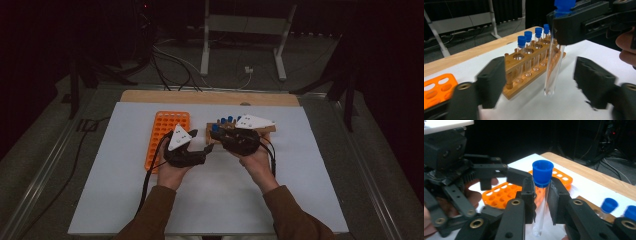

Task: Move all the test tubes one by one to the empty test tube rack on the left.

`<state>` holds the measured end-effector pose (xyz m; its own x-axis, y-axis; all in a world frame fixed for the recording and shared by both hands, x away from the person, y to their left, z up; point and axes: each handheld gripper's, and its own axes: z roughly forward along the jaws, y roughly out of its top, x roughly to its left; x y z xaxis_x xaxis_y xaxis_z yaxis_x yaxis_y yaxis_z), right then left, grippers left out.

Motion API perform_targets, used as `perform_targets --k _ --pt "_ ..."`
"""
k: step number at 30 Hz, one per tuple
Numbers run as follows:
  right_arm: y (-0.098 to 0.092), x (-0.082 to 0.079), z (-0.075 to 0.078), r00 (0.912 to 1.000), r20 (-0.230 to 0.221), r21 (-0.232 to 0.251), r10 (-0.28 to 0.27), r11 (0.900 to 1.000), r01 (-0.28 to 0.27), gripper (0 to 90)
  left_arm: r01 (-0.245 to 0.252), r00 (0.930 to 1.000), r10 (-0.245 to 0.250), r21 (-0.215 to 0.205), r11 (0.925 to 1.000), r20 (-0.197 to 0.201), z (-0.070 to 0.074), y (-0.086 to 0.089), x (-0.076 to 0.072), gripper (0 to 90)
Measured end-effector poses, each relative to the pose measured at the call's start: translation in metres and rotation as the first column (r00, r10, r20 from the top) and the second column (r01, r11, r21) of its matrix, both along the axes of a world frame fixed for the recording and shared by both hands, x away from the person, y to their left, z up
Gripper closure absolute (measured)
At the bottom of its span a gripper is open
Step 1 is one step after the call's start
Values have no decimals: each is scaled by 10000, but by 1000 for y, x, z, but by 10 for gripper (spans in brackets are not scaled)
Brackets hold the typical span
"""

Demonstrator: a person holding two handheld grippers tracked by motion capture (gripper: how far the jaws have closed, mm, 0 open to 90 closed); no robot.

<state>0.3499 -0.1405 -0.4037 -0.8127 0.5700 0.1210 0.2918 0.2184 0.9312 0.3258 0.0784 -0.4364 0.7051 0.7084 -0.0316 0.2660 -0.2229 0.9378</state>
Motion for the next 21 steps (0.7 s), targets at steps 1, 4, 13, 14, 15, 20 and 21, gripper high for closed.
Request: perform_targets --k 1,4,13,14,15,20,21 --pt "1 -1 0 10000 -13 6 41 10000 -41 763 39 10000 -39 14 10000 47 0 0 0 382" --pt "4 -1 0 9999 -7 25 136 9999 -136 764 339 9994 -337 -155 9993 99 2 -1 -1 540" --pt "9 -4 0 9994 21 0 334 9994 -334 764 829 9964 -828 -35 9966 188 2 -1 -2 771" --pt "9 -4 0 9994 32 -16 332 9994 -332 764 827 9964 -827 -21 9966 192 2 -1 -2 772" --pt "9 -4 0 9994 32 -16 332 9994 -332 764 842 9963 -841 -36 9964 192 2 -1 -2 772" --pt "9 -4 0 9992 36 40 397 9992 -397 713 862 9961 -862 -19 9963 167 2 0 -2 776" --pt "7 -3 0 9987 44 141 506 9986 -506 623 842 9963 -841 -13 9965 152 2 0 -2 777"
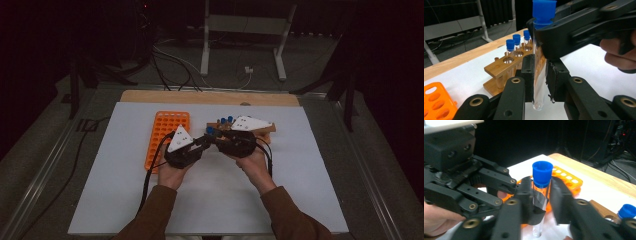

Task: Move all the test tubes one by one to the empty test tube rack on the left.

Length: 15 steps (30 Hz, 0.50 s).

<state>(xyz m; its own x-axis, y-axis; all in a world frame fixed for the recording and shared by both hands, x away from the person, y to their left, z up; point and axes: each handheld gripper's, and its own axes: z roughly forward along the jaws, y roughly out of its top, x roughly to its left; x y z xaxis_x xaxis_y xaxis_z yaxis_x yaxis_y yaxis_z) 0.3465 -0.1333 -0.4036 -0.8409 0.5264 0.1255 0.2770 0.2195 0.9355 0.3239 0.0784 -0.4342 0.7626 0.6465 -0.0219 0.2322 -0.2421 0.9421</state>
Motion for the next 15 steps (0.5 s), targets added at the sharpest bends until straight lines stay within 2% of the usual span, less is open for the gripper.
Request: perform_targets --k 1,2,3,6,7,10,13,15 --pt "-1 0 0 10000 -14 51 -6 10000 6 569 -4 10000 4 32 10000 -6 0 0 0 777" --pt "-1 0 0 10000 -14 51 -6 10000 6 569 -25 10000 25 59 10000 -20 0 1 1 777" --pt "-2 1 1 9999 -106 123 23 9999 -22 467 -58 10000 58 62 10000 -37 -1 2 1 777" --pt "-6 1 1 9995 -37 -32 -300 9995 299 350 -164 9998 164 0 9999 -80 -2 5 2 778" --pt "-6 1 1 9995 -37 -32 -300 9995 299 350 -190 9998 190 -7 9998 -104 -2 7 2 778" --pt "-10 0 2 9982 47 -32 -598 9982 598 221 -326 9994 324 -105 9994 -157 -3 13 3 778" --pt "-13 0 1 9933 283 -381 -1118 9929 1128 113 -434 9989 431 -208 9988 -166 -3 18 2 779" --pt "-14 0 0 9919 295 -454 -1234 9912 1247 85 -477 9988 474 -158 9987 -153 -4 22 1 779"
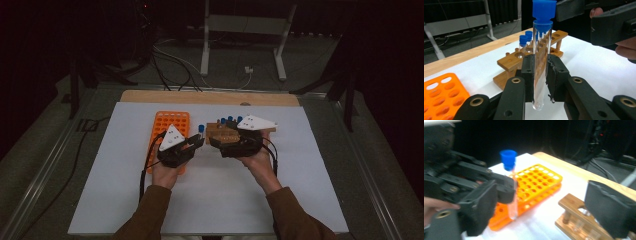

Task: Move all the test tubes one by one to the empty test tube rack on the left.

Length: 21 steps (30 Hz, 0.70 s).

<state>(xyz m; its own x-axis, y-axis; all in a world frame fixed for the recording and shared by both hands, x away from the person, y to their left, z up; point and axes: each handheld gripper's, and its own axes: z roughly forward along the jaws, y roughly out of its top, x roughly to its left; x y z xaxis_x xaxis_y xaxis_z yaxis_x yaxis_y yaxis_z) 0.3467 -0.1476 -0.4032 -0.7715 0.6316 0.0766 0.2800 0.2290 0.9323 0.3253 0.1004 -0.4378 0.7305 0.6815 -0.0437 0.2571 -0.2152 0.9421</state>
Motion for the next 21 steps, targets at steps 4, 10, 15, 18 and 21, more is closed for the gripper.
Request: perform_targets --k 4,10,15,18,21 --pt "-5 1 -5 9991 -50 -250 -428 9988 427 32 -101 9999 101 29 9999 -1 -1 7 -2 778" --pt "-20 2 -10 9968 -42 -287 -795 9964 793 0 -252 9997 252 -9 9997 -22 -3 20 -5 778" --pt "-30 2 -12 9947 -48 -248 -1026 9944 1025 0 -381 9992 381 -46 9993 -86 -7 30 -10 778" --pt "-37 1 -14 9927 -30 -295 -1204 9923 1203 0 -460 9989 459 -55 9989 -116 -11 36 -12 778" --pt "-45 -1 -16 9910 -35 -227 -1341 9907 1340 0 -548 9983 547 -83 9985 -176 -15 41 -15 778"
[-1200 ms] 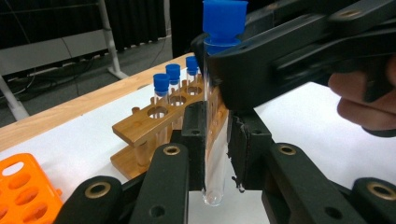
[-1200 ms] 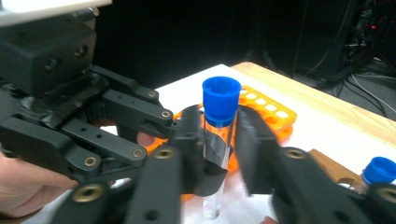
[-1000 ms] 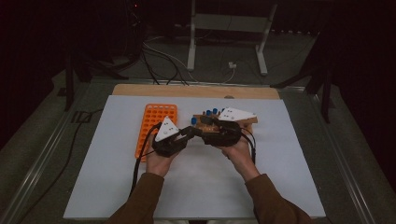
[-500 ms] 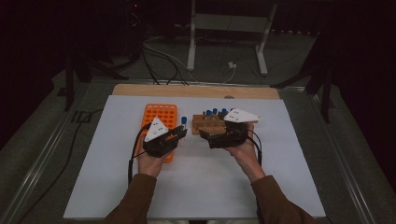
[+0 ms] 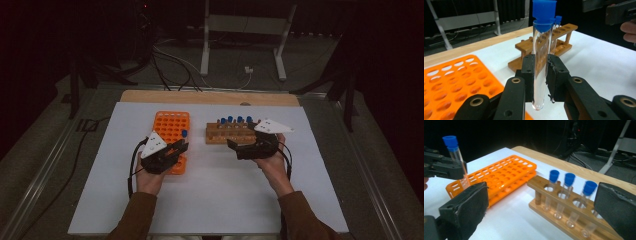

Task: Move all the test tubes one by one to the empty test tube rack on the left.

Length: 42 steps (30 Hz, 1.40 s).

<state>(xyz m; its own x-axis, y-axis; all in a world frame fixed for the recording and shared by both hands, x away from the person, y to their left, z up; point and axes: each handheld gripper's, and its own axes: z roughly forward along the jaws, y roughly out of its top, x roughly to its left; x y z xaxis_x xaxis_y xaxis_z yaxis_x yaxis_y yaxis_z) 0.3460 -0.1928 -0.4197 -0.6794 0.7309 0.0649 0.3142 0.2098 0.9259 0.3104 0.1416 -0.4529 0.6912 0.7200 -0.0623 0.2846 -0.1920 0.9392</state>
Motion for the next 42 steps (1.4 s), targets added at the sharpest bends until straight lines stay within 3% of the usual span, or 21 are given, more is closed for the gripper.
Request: perform_targets --k 9,17,26,36,42 --pt "-21 -4 -9 9989 -217 205 -412 9989 416 0 -170 9998 170 30 9999 -121 -8 11 -7 778" --pt "-32 -11 -14 9977 39 -97 -676 9977 676 0 -203 9994 204 59 9998 -290 -15 15 -9 778" --pt "-48 -18 -20 9958 87 162 -914 9957 913 0 -230 9989 234 111 9997 -414 -22 15 -10 778" --pt "-60 -23 -20 9938 88 436 -1105 9930 1100 0 -238 9974 268 449 9987 -667 -32 15 -11 778" --pt "-60 -24 -22 9942 72 458 -1078 9932 1073 0 -212 9963 290 961 9951 -811 -36 12 -14 778"
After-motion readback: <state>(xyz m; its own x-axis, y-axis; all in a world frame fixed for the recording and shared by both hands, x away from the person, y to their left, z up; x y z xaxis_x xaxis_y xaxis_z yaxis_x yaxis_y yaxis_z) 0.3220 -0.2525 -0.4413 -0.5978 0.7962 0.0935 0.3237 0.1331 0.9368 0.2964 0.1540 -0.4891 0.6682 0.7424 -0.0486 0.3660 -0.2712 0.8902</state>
